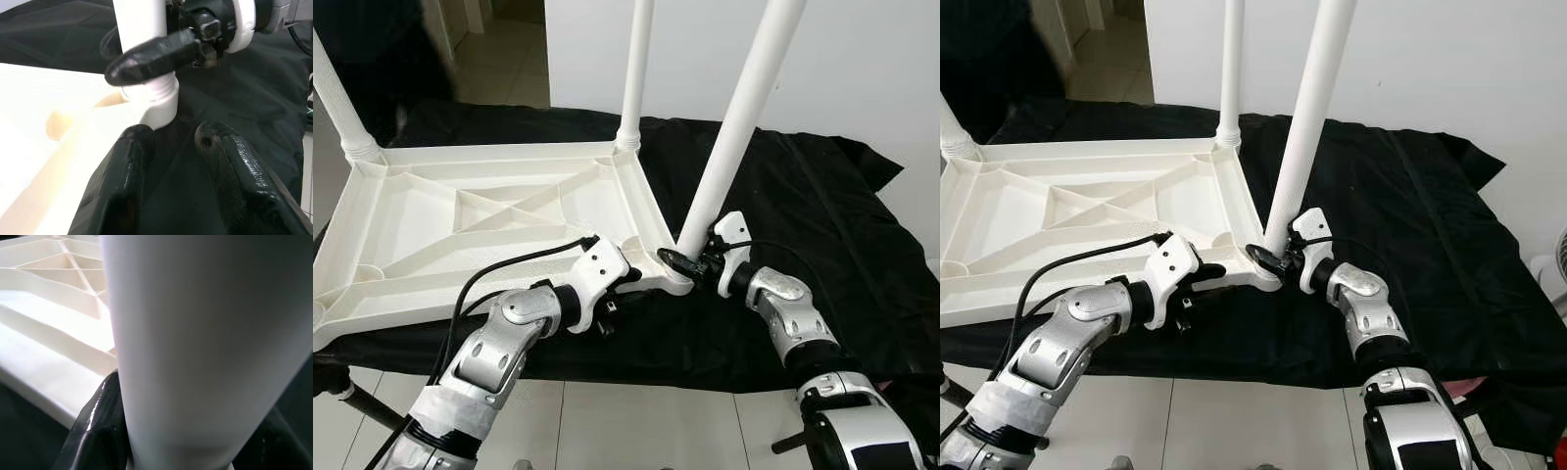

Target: Building children table

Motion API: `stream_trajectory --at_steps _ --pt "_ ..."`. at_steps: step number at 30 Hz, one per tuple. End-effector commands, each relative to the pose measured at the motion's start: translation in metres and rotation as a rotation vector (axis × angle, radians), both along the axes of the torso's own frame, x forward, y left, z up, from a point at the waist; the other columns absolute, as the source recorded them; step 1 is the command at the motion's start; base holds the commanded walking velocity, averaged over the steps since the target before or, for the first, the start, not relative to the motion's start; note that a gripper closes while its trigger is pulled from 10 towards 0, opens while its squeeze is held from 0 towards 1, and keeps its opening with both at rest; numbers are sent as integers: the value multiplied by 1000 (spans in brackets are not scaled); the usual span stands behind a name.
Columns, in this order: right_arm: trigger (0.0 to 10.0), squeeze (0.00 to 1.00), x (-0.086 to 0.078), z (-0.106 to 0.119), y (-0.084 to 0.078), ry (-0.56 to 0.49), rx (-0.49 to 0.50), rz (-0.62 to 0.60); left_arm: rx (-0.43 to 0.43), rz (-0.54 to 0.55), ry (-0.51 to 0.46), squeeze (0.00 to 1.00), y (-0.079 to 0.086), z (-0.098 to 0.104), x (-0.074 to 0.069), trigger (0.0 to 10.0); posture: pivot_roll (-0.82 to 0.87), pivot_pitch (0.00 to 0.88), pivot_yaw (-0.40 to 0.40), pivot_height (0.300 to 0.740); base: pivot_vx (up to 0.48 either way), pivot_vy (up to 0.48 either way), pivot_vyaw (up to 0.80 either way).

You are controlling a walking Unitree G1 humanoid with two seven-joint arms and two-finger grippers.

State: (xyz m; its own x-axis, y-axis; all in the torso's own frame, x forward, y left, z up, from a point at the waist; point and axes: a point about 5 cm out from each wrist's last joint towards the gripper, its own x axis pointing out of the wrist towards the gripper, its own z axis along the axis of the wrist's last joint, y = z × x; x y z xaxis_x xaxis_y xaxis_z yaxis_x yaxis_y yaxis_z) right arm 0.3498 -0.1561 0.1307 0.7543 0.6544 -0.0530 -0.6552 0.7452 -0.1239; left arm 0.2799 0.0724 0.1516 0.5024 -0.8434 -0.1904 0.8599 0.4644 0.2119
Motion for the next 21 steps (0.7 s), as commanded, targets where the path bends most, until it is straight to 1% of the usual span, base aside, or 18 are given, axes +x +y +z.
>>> stream_trajectory --at_steps 1,5,6,10,11,12,13,14,15,17,18,19,21 --pt "10000 0 1 -6 -11 11 -25 -107 -6 114 -43 0 4 2 8 10000 3 5 -73 740 0 0 0" --pt "10000 0 0 -9 -12 14 0 -186 -5 113 -45 0 4 2 9 10000 -3 4 -68 740 0 0 0" --pt "10000 0 0 -9 -11 6 5 -227 -4 116 -45 0 4 2 11 10000 -3 4 -68 740 0 0 0" --pt "10000 0 0 -9 -12 2 5 -242 -4 117 -45 0 4 2 11 10000 -3 4 -68 740 0 0 0" --pt "10000 0 -1 -9 -9 0 14 -242 -5 119 -46 0 4 2 12 10000 -5 3 -68 740 0 0 0" --pt "10000 0 -3 -10 -3 -5 32 -290 -4 126 -48 0 4 3 14 10000 -9 0 -68 740 0 0 0" --pt "10000 0 -3 -10 -3 -5 32 -290 -4 126 -48 0 4 3 14 10000 -9 0 -68 740 0 0 0" --pt "10000 0 -6 -10 3 -8 56 -358 -4 133 -51 0 4 3 16 10000 -11 0 -66 740 0 0 0" --pt "10000 0 -6 -10 3 -8 56 -358 -4 133 -51 0 4 3 16 10000 -11 0 -66 740 0 0 0" --pt "10000 0 -10 -12 13 -2 81 -496 -5 149 -56 0 4 4 20 10000 -17 0 -65 740 0 0 0" --pt "10000 0 -12 -13 17 11 91 -546 -6 154 -59 0 4 4 21 10000 -17 0 -66 740 0 0 0" --pt "10000 0 -12 -13 17 11 91 -546 -6 154 -59 0 4 4 21 10000 -17 0 -66 740 0 0 0" --pt "10000 0 -14 -13 24 -2 93 -597 -8 166 -62 0 5 5 24 10000 -19 0 -65 740 0 0 0"
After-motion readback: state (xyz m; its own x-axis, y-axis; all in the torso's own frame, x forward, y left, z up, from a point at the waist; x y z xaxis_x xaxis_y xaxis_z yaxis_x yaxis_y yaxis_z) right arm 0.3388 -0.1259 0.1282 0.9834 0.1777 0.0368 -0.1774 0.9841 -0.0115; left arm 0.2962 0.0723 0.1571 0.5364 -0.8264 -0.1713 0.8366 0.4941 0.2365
